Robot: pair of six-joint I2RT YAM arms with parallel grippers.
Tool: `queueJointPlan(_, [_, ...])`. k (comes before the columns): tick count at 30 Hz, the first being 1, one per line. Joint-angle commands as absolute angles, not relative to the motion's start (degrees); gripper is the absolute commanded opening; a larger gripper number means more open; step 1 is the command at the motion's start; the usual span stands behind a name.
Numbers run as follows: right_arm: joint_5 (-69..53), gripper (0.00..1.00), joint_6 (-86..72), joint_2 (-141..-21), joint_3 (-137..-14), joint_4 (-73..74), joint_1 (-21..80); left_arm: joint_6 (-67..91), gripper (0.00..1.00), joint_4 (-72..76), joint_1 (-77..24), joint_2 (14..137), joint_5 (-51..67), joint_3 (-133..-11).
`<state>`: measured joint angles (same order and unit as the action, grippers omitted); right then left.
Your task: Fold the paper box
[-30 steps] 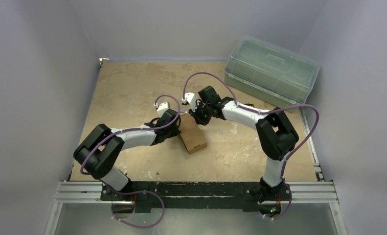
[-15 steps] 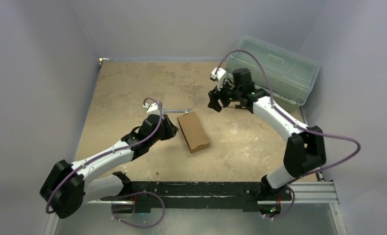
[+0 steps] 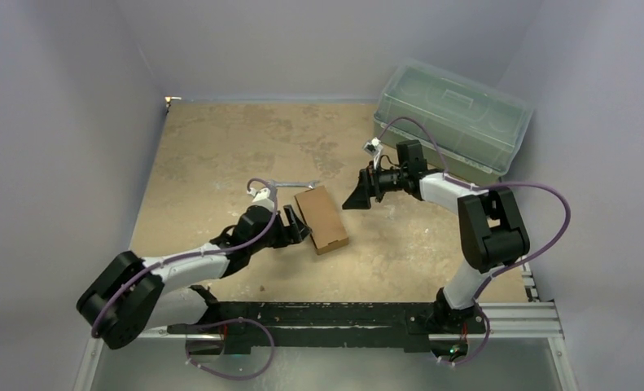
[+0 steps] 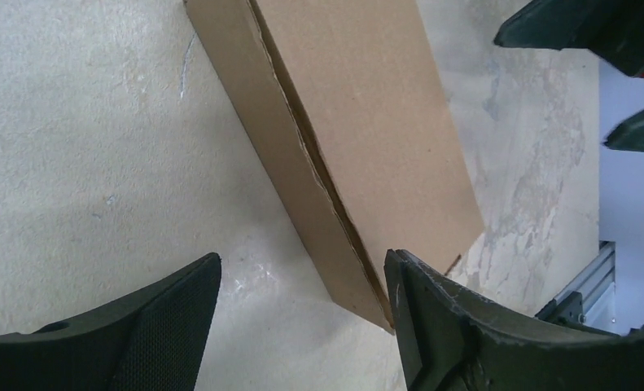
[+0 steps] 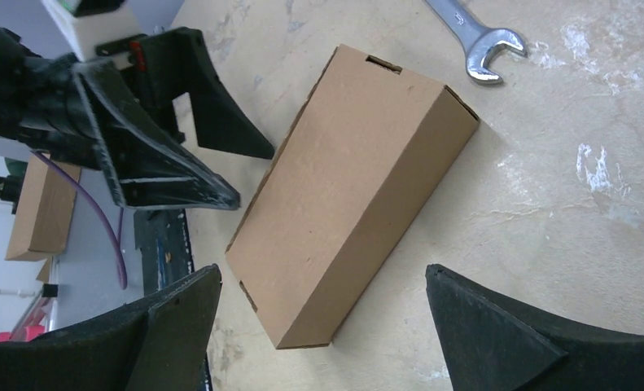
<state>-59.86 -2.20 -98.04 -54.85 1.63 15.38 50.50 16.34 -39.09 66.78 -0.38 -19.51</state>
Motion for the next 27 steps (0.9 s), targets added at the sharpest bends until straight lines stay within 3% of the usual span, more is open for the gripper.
queueJointPlan(1, [-62.21, 0.99, -3.43, -97.34, -56.23, -1.11, 15.5, 51.58, 0.73, 26.79, -39.2, 72.37, 1.35, -21.91])
queueJointPlan(5, [-62.55, 0.99, -3.84, -99.46, -56.67, -0.57, 15.5, 51.72, 0.7, 27.95, -39.22, 75.49, 0.31, -23.69])
queueJointPlan(10, [-62.67, 0.99, -3.67, -100.55, -57.2, -0.18, 15.51, 52.07, 0.52, 27.62, -39.2, 77.03, 0.18, -24.73])
queueJointPlan(16, [-62.4, 0.99, -3.52, -100.84, -57.22, -0.18, 15.64, 53.14, 0.51, 29.31, -39.11, 78.47, -1.23, -24.7])
queueJointPlan(18, [-62.25, 0.99, -3.43, -101.05, -57.22, -0.18, 15.73, 53.55, 0.47, 29.76, -39.11, 79.54, -1.14, -24.99])
queueJointPlan(25, [-62.14, 0.99, -2.74, -101.07, -57.46, 1.55, 15.95, 54.34, 0.13, 30.72, -38.8, 80.78, -1.14, -24.05])
queueJointPlan(27, [-62.14, 0.99, -2.44, -101.12, -57.57, 1.89, 16.07, 54.48, 0.08, 30.8, -38.61, 80.24, -1.14, -23.21])
